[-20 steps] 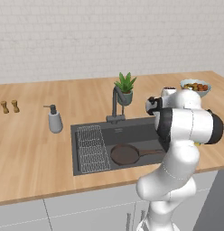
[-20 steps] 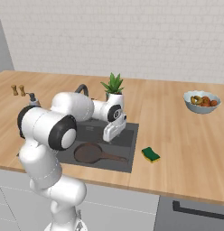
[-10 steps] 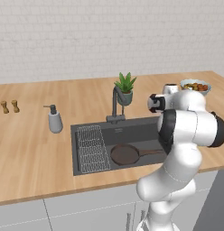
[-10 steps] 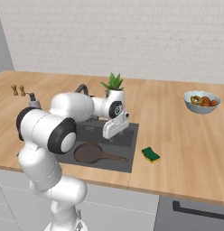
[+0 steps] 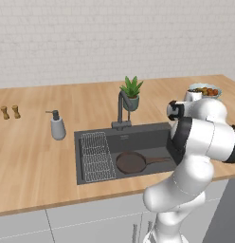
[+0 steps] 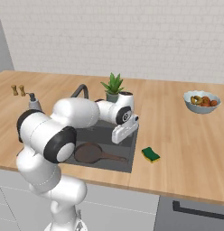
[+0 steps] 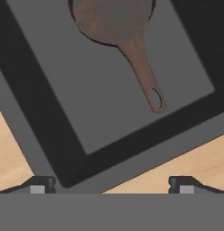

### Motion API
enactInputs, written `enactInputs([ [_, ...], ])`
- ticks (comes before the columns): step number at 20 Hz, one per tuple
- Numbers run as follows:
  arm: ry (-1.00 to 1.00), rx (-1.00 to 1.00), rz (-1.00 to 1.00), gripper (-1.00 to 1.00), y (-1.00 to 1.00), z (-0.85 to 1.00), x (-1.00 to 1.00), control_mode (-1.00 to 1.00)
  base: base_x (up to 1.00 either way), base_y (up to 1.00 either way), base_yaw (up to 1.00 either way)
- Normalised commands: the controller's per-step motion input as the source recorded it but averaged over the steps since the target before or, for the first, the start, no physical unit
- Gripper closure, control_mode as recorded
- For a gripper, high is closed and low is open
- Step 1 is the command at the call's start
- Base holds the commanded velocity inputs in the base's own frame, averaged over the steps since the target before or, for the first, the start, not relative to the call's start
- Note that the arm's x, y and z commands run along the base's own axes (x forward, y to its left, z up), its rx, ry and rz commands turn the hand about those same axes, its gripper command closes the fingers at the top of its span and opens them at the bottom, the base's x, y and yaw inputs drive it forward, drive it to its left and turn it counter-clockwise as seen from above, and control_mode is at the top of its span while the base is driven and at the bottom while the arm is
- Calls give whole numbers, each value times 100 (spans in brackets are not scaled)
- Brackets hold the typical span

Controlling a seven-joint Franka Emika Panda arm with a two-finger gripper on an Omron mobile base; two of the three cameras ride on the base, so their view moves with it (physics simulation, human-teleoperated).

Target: Pick the pan and sponge and place them into the sink. Then turn on the water.

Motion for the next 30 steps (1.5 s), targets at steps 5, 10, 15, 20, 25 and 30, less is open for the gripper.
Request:
enactInputs([
  [5,-1,0,-2,-100,-35,0,-21,-100,0,0,0],
  [10,1,0,-3,-100,-29,0,-1,-100,0,0,0],
  [15,4,-1,-8,-100,-24,-1,0,-100,0,0,0],
  [20,2,-1,-11,-100,-38,-4,1,-100,0,0,0],
  [25,1,0,-9,-100,-27,-17,6,-100,0,0,0],
  [30,0,0,-3,-100,-8,-26,11,-100,0,0,0],
])
